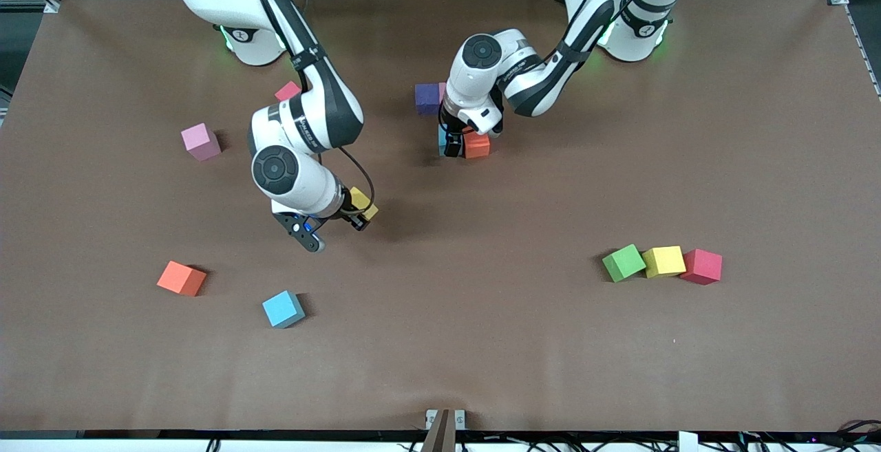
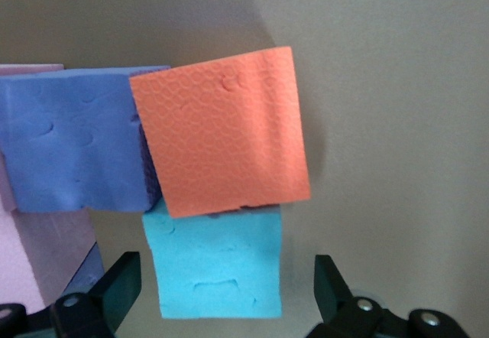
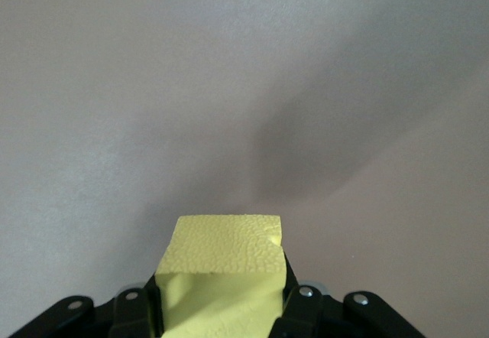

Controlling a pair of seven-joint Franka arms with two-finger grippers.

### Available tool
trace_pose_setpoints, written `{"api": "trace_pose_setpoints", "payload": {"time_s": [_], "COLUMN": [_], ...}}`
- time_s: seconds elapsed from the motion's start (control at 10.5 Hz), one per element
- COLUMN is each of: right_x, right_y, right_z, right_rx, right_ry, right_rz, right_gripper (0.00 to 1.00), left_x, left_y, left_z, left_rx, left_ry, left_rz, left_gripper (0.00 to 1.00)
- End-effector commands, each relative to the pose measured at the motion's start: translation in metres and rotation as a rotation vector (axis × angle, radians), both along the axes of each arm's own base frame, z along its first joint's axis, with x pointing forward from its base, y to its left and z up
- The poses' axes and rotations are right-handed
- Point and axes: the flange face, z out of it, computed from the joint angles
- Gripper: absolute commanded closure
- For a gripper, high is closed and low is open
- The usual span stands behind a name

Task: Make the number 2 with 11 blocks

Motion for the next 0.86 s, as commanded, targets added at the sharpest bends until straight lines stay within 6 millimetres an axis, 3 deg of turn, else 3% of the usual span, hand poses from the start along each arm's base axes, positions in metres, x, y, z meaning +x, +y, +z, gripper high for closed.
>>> {"api": "trace_pose_setpoints", "payload": {"time_s": [0.0,0.19,0.38,0.57,0.76], "right_x": [0.002,0.017,0.022,0.018,0.018], "right_y": [-0.009,-0.046,-0.065,-0.064,-0.064], "right_z": [0.016,0.030,0.027,0.031,0.034], "right_rx": [0.022,0.038,0.038,0.037,0.039], "right_ry": [0.002,-0.005,0.020,0.038,0.035], "right_rz": [-0.021,0.001,0.012,0.015,0.006], "right_gripper": [1.00,1.00,1.00,1.00,1.00], "left_x": [-0.001,0.002,0.004,0.015,0.053], "left_y": [0.002,-0.001,0.000,0.006,0.027], "left_z": [0.017,0.031,0.040,0.047,0.066], "left_rx": [-0.005,-0.019,-0.014,-0.007,0.004], "left_ry": [-0.038,-0.058,-0.068,-0.079,-0.103], "left_rz": [-0.019,-0.022,-0.022,-0.020,-0.024], "left_gripper": [0.00,0.00,0.00,0.00,0.00]}}
